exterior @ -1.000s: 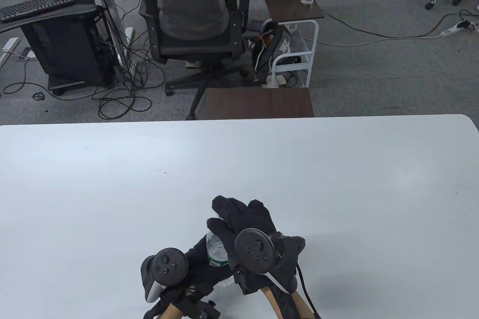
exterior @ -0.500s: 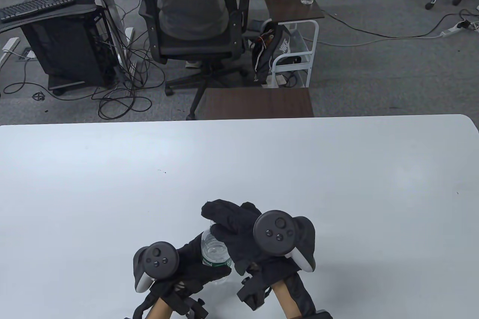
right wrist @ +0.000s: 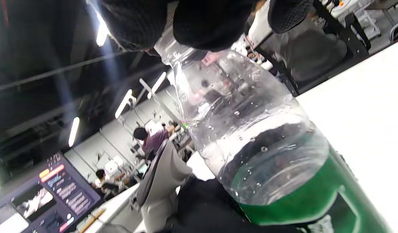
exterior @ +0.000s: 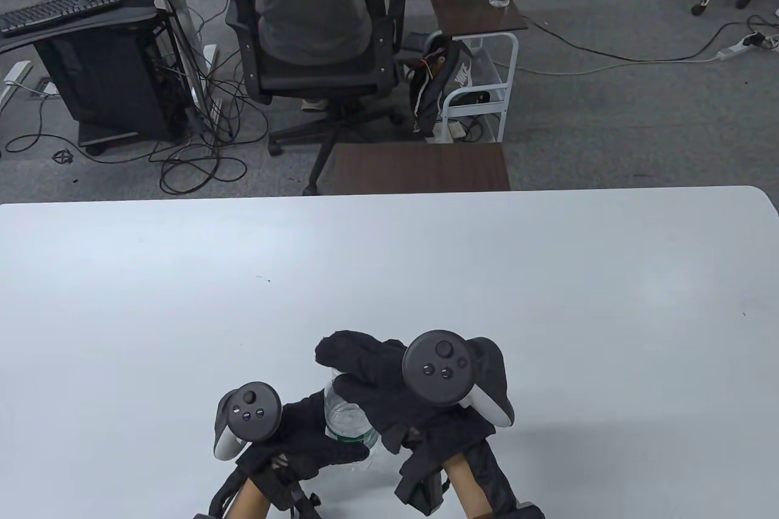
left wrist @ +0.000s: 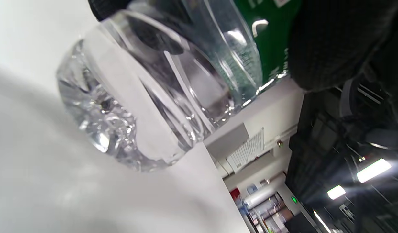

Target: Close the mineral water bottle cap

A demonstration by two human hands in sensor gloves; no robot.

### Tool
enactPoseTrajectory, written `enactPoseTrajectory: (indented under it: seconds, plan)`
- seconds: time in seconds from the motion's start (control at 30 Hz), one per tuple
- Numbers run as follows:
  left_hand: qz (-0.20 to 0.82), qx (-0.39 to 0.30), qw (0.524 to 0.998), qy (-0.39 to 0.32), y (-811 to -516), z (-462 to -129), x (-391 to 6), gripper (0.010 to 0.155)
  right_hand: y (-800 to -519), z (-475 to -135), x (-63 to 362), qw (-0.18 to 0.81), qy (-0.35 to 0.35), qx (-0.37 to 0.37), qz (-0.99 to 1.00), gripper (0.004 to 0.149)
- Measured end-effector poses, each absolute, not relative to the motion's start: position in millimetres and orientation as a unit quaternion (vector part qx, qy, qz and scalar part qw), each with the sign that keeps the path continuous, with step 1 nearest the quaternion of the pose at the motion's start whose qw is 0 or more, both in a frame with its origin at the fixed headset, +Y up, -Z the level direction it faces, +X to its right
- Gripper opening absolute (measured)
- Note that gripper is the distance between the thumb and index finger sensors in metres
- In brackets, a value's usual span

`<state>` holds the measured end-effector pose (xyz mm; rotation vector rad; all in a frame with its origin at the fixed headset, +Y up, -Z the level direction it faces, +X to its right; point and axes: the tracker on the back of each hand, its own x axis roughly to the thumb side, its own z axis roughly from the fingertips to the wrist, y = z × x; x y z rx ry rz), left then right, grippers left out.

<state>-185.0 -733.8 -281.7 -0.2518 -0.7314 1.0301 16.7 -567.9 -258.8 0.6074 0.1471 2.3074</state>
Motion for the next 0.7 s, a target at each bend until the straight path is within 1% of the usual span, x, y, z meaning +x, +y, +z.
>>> enactPoseTrajectory:
  seconds: [0.03, 0.13, 0.17, 0.2, 0.23, 0.27, 0.37, 0.43, 0.5, 0.53, 0.57, 0.6, 0.63, 0.7]
  plan:
    - [0.479, -0.121, 0.797, -0.346, -734, -282, -185, 0.089, -568, -258, 15, 0.357, 0.049, 0.241, 0.901, 0.052]
    - [0.478, -0.091, 0.812, -0.322, -733, -279, -184, 0.089, -572, -250, 13, 0.334, -0.055, 0.211, 0.917, 0.051]
    - [0.480, -0.083, 0.815, -0.313, -733, -278, -183, 0.090, -573, -248, 12, 0.331, -0.072, 0.202, 0.919, 0.050]
    - [0.484, -0.057, 0.824, -0.289, -734, -276, -181, 0.089, -575, -246, 11, 0.326, -0.103, 0.186, 0.921, 0.049]
    - [0.484, -0.045, 0.829, -0.277, -734, -275, -178, 0.089, -577, -244, 11, 0.317, -0.130, 0.169, 0.924, 0.049]
    - [0.480, -0.036, 0.835, -0.265, -733, -274, -177, 0.088, -579, -242, 10, 0.318, -0.147, 0.156, 0.923, 0.048]
    - [0.462, 0.022, 0.863, -0.206, -730, -266, -171, 0.087, -580, -235, 7, 0.303, -0.216, 0.112, 0.921, 0.047]
    - [0.459, 0.038, 0.869, -0.182, -729, -263, -169, 0.088, -581, -234, 4, 0.296, -0.220, 0.105, 0.923, 0.047]
    - [0.457, 0.029, 0.868, -0.194, -730, -265, -171, 0.089, -580, -236, 4, 0.284, -0.203, 0.110, 0.931, 0.046]
    - [0.464, 0.033, 0.867, -0.180, -730, -265, -172, 0.089, -581, -237, 5, 0.289, -0.201, 0.112, 0.929, 0.046]
    - [0.459, 0.029, 0.869, -0.182, -731, -267, -173, 0.090, -582, -237, 5, 0.291, -0.200, 0.115, 0.929, 0.046]
    - [0.451, 0.014, 0.870, -0.199, -732, -269, -175, 0.090, -582, -237, 7, 0.284, -0.198, 0.119, 0.931, 0.048]
    - [0.453, 0.014, 0.868, -0.206, -733, -270, -176, 0.091, -583, -237, 8, 0.280, -0.206, 0.121, 0.930, 0.051]
    - [0.463, 0.027, 0.866, -0.186, -732, -270, -179, 0.090, -583, -236, 13, 0.268, -0.207, 0.133, 0.931, 0.060]
